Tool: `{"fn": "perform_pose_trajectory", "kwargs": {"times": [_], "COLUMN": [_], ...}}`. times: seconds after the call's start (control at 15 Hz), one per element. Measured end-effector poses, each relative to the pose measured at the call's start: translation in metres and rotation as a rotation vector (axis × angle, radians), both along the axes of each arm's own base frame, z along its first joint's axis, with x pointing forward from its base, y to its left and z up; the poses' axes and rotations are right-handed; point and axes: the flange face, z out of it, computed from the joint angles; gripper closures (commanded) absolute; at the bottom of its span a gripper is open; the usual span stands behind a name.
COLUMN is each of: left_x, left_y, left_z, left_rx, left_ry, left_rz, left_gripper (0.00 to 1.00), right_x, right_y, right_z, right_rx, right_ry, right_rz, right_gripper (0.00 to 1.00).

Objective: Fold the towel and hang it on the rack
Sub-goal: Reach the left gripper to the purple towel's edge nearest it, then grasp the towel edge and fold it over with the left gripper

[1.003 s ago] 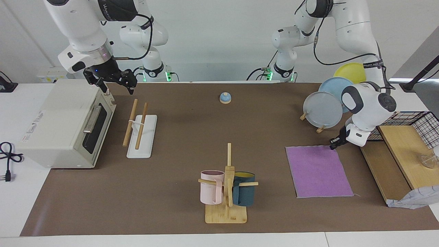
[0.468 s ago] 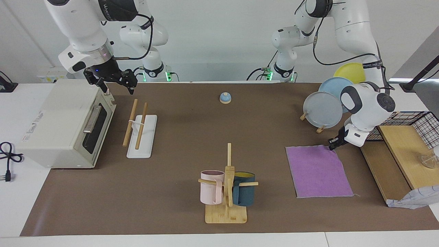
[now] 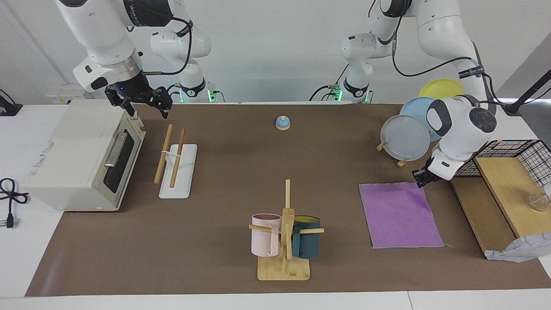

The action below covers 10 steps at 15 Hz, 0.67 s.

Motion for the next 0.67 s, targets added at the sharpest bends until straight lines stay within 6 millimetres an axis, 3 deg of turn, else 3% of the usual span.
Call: {"fn": "perform_pose_trajectory", "kwargs": {"times": [0.13, 0.27, 0.4, 0.47, 0.6, 0.67], "left_x": [-0.006, -0.02, -0.045, -0.057, -0.069, -0.07], "left_y": [-0.045, -0.118, -0.188, -0.208, -0.211, -0.206], "left_z": [0.015, 0.019, 0.005, -0.007, -0.029, -0.035], "left_rx": [0.003, 0.051, 0.113, 0.128, 0.133, 0.131], "left_ry": [-0.001, -0.005, -0.015, -0.015, -0.01, -0.011], "left_rz": [-0.076, -0.189, -0.228, -0.241, -0.245, -0.231], "left_gripper": [1.0, 1.0, 1.0, 1.0, 1.0, 0.63], "right_x": [0.0, 0.0, 0.0, 0.0, 0.0, 0.0], "right_y": [0.0, 0.0, 0.0, 0.0, 0.0, 0.0], "right_z": [0.0, 0.0, 0.0, 0.0, 0.0, 0.0], "right_rx": [0.0, 0.0, 0.0, 0.0, 0.0, 0.0], "right_ry": [0.0, 0.0, 0.0, 0.0, 0.0, 0.0], "right_rz": [0.0, 0.0, 0.001, 0.001, 0.001, 0.001], "right_gripper": [0.0, 0.0, 0.0, 0.0, 0.0, 0.0]}}
